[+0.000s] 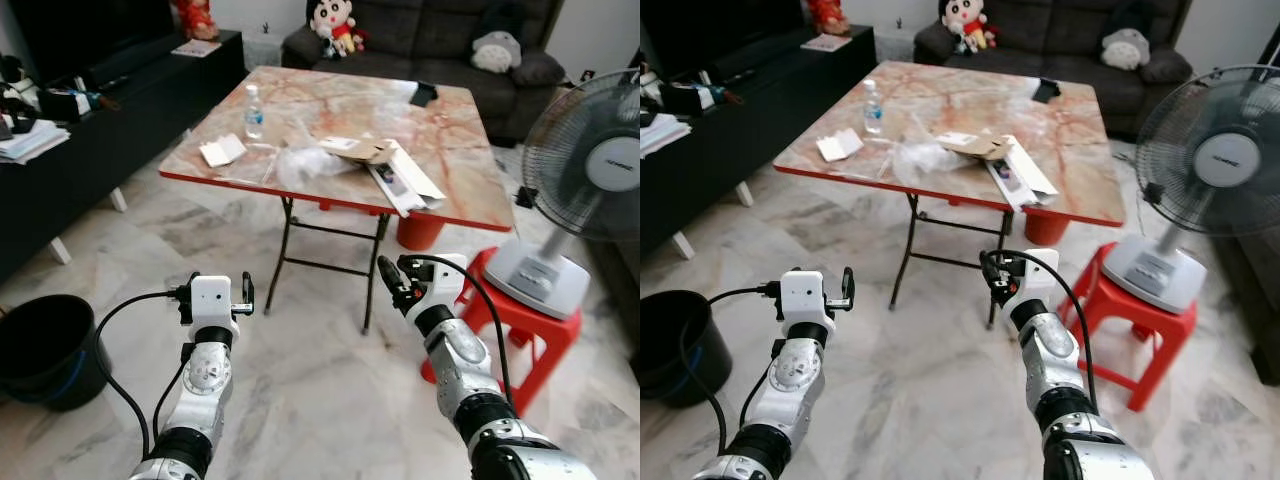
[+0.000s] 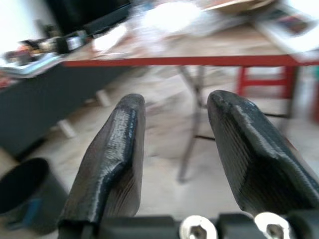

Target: Picking trash to rubbish bin

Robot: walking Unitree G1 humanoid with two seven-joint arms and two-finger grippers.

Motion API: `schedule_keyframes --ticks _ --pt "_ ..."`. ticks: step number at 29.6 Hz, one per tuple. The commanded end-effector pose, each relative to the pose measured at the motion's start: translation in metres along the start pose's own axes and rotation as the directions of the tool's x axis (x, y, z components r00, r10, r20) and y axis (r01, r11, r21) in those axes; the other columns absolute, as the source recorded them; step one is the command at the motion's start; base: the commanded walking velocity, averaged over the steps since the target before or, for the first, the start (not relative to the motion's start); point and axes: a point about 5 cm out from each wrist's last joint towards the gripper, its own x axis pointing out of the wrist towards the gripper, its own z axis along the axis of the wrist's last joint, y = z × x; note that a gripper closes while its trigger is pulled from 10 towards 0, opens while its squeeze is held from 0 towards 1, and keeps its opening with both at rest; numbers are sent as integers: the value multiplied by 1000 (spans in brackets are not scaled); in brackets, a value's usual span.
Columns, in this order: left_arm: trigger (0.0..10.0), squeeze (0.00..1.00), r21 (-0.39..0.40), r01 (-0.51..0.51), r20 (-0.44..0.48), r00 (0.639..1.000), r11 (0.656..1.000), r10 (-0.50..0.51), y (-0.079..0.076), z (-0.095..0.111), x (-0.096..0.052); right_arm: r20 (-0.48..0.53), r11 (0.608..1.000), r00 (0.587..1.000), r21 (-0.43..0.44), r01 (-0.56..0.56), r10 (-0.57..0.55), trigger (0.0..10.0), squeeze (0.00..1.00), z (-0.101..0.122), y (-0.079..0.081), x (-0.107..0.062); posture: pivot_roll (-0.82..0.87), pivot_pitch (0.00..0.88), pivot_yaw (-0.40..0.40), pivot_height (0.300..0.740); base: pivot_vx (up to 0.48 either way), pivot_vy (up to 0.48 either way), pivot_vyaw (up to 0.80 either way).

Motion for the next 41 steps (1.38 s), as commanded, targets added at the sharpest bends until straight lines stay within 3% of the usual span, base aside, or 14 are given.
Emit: schedule_keyframes --ticks 1,18,19,41 --pt "10000 0 3 45 30 999 999 -45 -12 9 3 15 999 1000 -18 28 -28 10000 0 8 -11 -2 40 0 -26 740 412 0 -800" --pt "10000 0 31 87 98 991 996 -90 -16 27 11 104 1000 995 -26 -6 9 10000 0 21 3 7 46 0 -9 740 411 0 -33" --pt "10000 0 33 92 101 990 995 -95 -17 28 12 129 1000 992 -13 -14 15 10000 1000 25 5 9 45 0 -5 740 412 0 0" --pt "10000 0 44 138 158 977 989 -143 -26 45 18 217 1000 976 -15 -20 22 10000 1000 45 12 16 40 0 7 740 410 0 0"
